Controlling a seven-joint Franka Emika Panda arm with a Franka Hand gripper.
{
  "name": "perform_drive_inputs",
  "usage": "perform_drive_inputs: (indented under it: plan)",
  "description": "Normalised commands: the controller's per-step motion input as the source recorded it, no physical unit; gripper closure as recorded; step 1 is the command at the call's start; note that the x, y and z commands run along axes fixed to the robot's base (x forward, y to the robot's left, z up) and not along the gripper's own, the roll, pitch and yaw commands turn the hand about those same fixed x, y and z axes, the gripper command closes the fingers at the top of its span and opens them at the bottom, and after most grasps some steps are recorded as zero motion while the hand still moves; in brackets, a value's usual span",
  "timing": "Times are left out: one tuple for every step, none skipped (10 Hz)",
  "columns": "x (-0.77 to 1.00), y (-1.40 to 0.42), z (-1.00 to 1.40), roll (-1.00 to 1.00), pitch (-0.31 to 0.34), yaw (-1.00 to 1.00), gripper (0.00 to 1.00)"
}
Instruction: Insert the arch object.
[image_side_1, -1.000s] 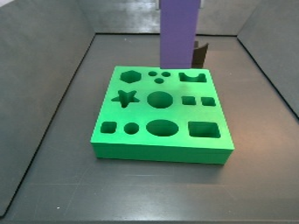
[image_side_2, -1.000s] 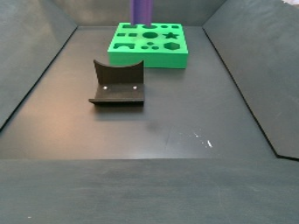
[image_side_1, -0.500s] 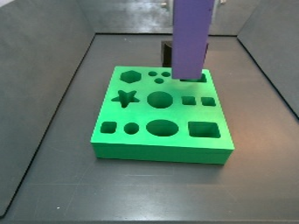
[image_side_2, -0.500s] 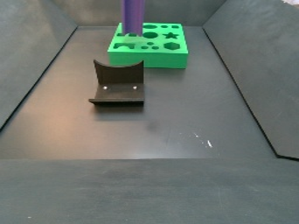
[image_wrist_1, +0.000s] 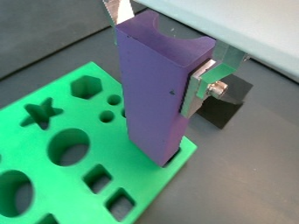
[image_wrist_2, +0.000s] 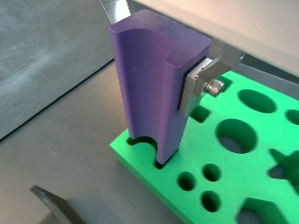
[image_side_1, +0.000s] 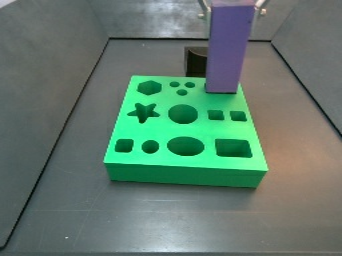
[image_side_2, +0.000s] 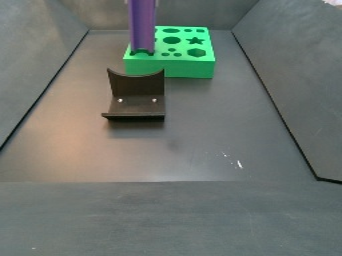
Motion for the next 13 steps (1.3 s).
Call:
perform_drive_inputs:
  plan:
    - [0.06, 0.11, 0.0, 0.0, 0.023, 0.03, 1.0]
    - [0.0, -0.03, -0.09, 0.0, 0.0, 0.0, 1.0]
    - [-0.07, -0.07, -0.21, -0.11, -0.016, 0.21, 1.0]
    - [-0.2, 0.0, -0.14, -0.14, -0.001, 0.15, 1.0]
    - [-0.21, 0.0, -0.12, -0.1, 0.0, 0.13, 1.0]
    - [-0.21, 0.0, -0.13, -0.13, -0.014, 0.1, 1.0]
    - [-0.15, 0.0, -0.15, -0.09, -0.016, 0.08, 1.0]
    - [-0.06, -0.01, -0.19, -0.05, -0.004, 0.0, 1.0]
    - [0.0, -0.05, -0.3, -0.04, 0.0, 0.0, 1.0]
    - [0.09, -0.06, -0.43, -0.03, 0.0, -0.01, 1.0]
    - [0.19, -0.03, -0.47, 0.0, 0.0, 0.0, 1.0]
    - [0.22, 0.0, -0.42, 0.0, 0.007, -0.01, 1.0]
    - [0.23, 0.0, -0.35, 0.0, 0.02, -0.01, 1.0]
